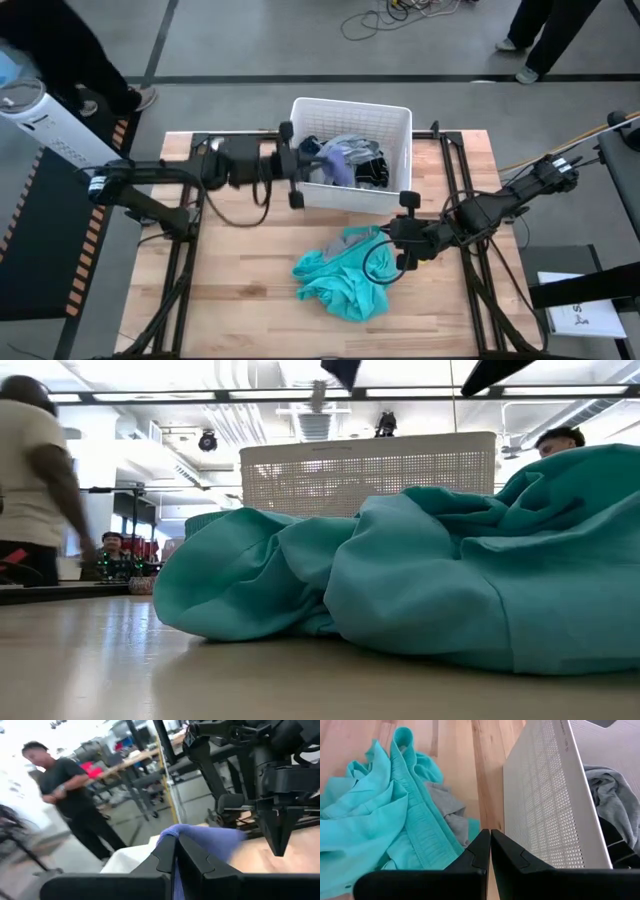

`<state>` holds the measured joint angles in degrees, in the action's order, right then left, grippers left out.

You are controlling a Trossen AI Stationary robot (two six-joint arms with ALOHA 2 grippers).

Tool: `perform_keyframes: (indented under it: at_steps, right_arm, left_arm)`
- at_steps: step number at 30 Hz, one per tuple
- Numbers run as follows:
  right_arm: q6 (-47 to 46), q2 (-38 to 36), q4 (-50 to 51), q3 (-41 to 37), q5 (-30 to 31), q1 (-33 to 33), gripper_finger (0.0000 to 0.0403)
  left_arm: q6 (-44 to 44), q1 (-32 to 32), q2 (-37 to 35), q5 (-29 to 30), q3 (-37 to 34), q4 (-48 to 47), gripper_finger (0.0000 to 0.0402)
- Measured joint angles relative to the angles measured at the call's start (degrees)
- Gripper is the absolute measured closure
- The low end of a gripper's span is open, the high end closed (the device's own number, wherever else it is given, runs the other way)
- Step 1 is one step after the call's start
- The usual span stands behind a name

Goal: Sort clothes
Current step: Put the purple sock into the laundry bin, then put the blue shorts into the laundry bin

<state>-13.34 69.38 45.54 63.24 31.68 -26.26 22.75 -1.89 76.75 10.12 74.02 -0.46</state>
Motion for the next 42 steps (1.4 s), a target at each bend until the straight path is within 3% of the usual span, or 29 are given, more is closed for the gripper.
perform_keyframes:
  at_steps: [3,5,17,24,29,32,36,42]
  right_arm:
    - [0.1,0.0,0.0,0.0,0.0,0.0,0.0403]
    - [0.4,0.0,0.0,0.0,0.0,0.0,0.0403]
    - [0.9,0.0,-1.3,0.0,0.0,0.0,0.0403]
    - [0.9,0.0,-1.3,0.0,-0.1,0.0,0.0403]
    - [0.7,0.0,-1.4,0.0,0.0,0.0,0.0403]
    - [0.7,0.0,-1.3,0.0,-0.1,0.0,0.0403]
    - [1.9,0.0,-1.4,0.0,0.0,0.0,0.0403]
    - [4.8,0.0,-9.1,0.1,1.3,0.7,0.0403]
  left_arm:
    - [-3.1,-4.9,0.0,-7.4,1.0,-2.7,0.0401]
    - [-4.6,-7.4,0.7,-9.1,1.2,-2.5,0.0402]
    - [-11.5,-16.8,9.2,-9.3,1.2,-7.7,0.0389]
    - [-11.8,-16.5,13.9,-9.4,3.5,-7.8,0.031]
    - [-12.5,-15.9,13.7,-9.4,7.6,-9.6,0.0238]
    - [-11.9,-15.4,12.6,-9.3,11.0,-13.7,0.0216]
    - [-8.7,-13.0,9.8,-9.2,12.6,-15.6,0.0248]
    - [-5.9,-7.8,3.3,-9.4,10.9,-14.4,0.0377]
